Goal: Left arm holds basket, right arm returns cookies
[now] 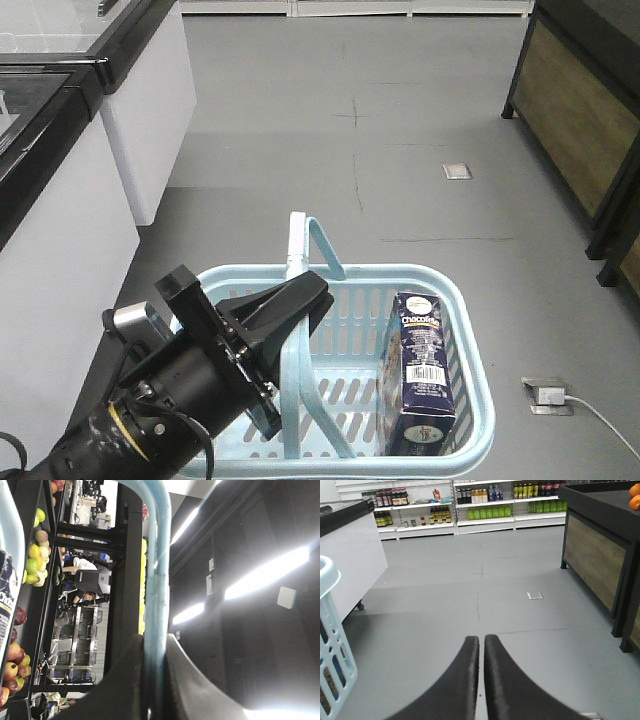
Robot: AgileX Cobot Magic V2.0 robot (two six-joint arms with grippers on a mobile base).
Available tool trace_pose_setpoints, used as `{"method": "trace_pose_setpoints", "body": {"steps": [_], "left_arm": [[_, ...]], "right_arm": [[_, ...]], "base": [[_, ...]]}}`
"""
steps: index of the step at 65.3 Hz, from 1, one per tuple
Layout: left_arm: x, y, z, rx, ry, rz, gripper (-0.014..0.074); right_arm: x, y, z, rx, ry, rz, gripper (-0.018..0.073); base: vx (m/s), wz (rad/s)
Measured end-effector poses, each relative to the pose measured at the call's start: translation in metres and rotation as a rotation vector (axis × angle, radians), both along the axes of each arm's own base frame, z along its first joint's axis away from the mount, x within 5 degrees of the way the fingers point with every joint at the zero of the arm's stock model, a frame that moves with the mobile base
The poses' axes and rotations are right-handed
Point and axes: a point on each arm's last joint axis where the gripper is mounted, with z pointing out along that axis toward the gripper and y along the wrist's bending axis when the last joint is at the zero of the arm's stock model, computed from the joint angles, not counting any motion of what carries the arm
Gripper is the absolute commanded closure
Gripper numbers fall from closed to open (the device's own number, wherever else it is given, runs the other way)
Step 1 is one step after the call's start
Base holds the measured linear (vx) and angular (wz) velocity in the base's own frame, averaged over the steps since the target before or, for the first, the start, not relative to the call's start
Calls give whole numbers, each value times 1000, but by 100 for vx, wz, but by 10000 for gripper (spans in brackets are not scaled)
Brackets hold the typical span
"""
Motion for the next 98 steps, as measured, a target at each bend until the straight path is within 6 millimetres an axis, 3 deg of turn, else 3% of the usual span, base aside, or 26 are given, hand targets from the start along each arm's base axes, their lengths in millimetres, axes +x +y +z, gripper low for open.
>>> {"method": "trace_pose_setpoints", "body": {"steps": [98], "left_arm": [[0,0,0,1,-1,-1,599]], "right_arm": [[0,0,0,0,0,0,565]], "base": [[18,-5]]}}
